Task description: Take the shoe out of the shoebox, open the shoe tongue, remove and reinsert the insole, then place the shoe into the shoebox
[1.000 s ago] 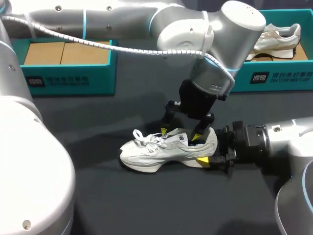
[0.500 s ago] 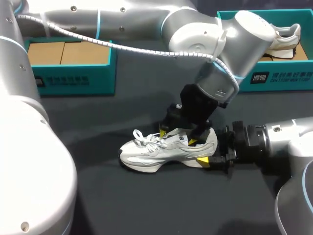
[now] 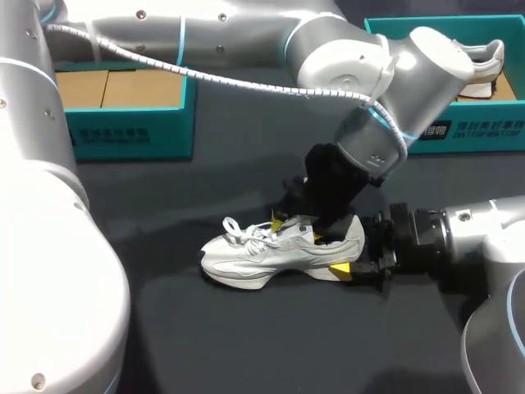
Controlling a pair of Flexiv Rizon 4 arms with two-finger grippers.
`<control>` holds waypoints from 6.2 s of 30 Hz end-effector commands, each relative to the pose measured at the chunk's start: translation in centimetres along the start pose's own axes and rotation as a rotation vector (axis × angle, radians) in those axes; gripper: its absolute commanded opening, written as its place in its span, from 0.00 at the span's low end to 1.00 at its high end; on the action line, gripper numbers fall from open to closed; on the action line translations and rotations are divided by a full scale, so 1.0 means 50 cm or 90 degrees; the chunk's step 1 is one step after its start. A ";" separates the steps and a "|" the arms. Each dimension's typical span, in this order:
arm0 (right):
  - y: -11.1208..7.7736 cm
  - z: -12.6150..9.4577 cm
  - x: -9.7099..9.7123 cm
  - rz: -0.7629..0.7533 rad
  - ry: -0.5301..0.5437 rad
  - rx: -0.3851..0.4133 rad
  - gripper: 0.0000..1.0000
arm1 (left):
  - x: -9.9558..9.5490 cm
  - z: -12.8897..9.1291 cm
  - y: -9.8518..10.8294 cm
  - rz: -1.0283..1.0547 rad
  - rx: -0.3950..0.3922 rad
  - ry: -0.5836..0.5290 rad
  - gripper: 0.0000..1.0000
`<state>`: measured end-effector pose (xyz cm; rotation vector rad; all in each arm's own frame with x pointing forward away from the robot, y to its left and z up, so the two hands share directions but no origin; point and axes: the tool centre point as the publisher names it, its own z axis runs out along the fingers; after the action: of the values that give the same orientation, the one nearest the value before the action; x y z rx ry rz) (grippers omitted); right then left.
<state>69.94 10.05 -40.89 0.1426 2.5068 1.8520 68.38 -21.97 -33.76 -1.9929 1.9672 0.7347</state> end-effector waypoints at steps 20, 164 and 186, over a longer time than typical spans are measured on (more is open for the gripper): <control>-0.001 -0.002 -0.002 0.000 0.000 0.002 0.00 | -0.026 -0.024 0.004 0.013 0.002 0.016 0.00; -0.001 -0.002 -0.002 0.000 0.000 0.002 0.00 | -0.133 -0.156 0.029 1.001 0.311 0.323 0.00; -0.001 -0.002 -0.002 0.000 0.000 0.002 0.00 | -0.028 -0.141 0.004 1.016 0.309 0.320 0.00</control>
<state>70.00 9.99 -40.88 0.1420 2.5076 1.8515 68.95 -22.65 -25.82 0.0077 3.3247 -0.1913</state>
